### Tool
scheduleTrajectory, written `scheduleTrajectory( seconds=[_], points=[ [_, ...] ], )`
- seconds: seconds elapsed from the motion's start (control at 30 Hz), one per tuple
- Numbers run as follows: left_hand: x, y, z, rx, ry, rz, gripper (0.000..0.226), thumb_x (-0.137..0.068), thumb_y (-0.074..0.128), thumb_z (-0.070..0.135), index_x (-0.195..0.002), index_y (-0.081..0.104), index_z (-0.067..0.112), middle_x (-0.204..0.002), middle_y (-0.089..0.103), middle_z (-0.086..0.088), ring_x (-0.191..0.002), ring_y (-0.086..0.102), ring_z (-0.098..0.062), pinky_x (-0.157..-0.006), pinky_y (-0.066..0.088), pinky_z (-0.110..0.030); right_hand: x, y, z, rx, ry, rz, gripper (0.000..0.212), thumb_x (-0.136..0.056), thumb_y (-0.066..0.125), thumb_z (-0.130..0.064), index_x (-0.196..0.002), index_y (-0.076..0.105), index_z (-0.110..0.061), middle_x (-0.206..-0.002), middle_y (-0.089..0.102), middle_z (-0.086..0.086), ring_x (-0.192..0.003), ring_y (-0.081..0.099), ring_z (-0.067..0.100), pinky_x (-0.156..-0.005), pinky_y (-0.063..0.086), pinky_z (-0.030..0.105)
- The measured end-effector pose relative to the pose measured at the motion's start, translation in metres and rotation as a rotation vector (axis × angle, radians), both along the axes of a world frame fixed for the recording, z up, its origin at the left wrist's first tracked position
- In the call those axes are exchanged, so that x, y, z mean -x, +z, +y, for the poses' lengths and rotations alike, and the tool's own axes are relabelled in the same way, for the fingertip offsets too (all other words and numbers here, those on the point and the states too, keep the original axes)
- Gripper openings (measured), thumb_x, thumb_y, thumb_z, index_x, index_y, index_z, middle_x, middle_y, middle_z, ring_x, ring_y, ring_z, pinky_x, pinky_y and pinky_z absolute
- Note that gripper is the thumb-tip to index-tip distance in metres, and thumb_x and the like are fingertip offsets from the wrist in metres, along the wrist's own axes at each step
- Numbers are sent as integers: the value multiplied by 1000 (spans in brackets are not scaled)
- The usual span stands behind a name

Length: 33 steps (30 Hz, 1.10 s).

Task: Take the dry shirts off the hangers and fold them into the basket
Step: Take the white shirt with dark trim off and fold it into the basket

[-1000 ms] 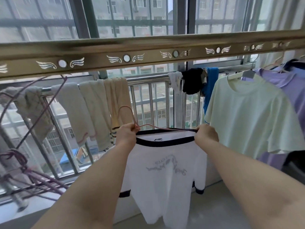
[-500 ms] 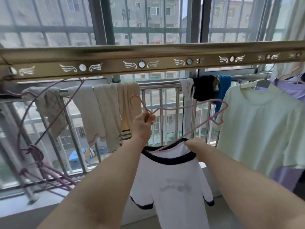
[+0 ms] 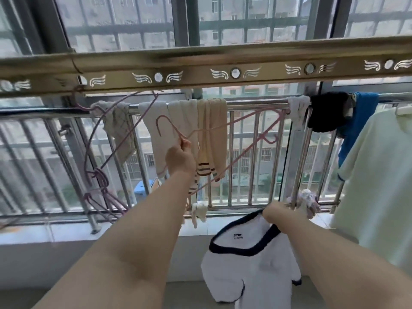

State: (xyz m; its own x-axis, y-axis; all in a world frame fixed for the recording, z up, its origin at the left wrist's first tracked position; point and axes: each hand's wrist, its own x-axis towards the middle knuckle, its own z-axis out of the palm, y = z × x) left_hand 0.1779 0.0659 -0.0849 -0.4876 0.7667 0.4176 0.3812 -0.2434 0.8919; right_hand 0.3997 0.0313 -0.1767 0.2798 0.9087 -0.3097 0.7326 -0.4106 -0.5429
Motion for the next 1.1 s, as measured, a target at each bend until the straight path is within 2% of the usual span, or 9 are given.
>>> scheduleTrajectory(
  seconds=[0.17,0.27,0.43,0.53,0.67,0.73,0.93,1.03,1.1],
  points=[
    [40,-18,17,143,133,-66,20,-95,48,17,-97,66,7,-96,66,-12,-92,63,-30,-76,51,-35,27,16,8,-112,70,114,16,-95,43,-12,-96,58,-6,-85,54,9,-62,42,17,-54,33,26],
    [60,-23,23,214,133,-76,13,-91,54,13,-97,65,10,-98,67,-12,-98,64,-32,-84,53,-36,44,25,15,-206,96,194,13,-93,44,-13,-89,57,-10,-77,51,7,-61,41,17,-55,31,27],
    [88,-23,29,178,191,-95,21,-97,44,15,-100,64,8,-99,66,-11,-90,61,-29,-73,43,-31,79,29,32,-380,5,251,15,-92,50,-18,-94,63,-11,-79,58,5,-73,52,22,-61,39,26],
    [106,-26,43,156,189,-139,22,-97,42,15,-100,63,8,-103,66,-16,-97,61,-32,-76,44,-32,91,31,39,-410,-28,213,13,-93,47,-17,-90,60,-16,-72,54,1,-64,49,18,-51,33,25],
    [131,-29,60,195,231,-137,23,-98,43,16,-103,63,6,-107,65,-17,-101,60,-34,-75,41,-33,97,30,53,-418,-121,199,20,-94,47,-20,-104,64,-16,-92,62,7,-77,54,25,-60,38,26],
    [142,-31,63,221,252,-153,24,-97,44,18,-107,63,6,-109,64,-19,-103,59,-37,-80,44,-36,100,29,60,-413,-141,223,23,-94,47,-21,-109,64,-14,-95,61,8,-80,53,26,-55,35,25],
    [160,-55,73,282,348,-428,27,-95,40,9,-108,63,7,-113,65,-16,-99,59,-29,-83,45,-32,118,31,69,-407,-112,300,21,-90,49,-17,-102,66,-16,-94,64,9,-80,55,26,-55,38,25],
    [156,-67,66,276,424,-643,32,-98,37,9,-122,58,2,-126,59,-19,-114,56,-33,-92,43,-33,132,35,67,-419,-68,334,15,-90,49,-17,-92,63,-16,-77,58,4,-68,50,21,-49,33,25],
    [149,-71,61,319,526,-597,39,-99,33,11,-132,50,1,-134,53,-18,-121,52,-31,-91,38,-27,137,36,63,-443,-50,356,14,-91,50,-17,-93,64,-15,-76,55,2,-68,48,19,-49,32,25]
  ],
)
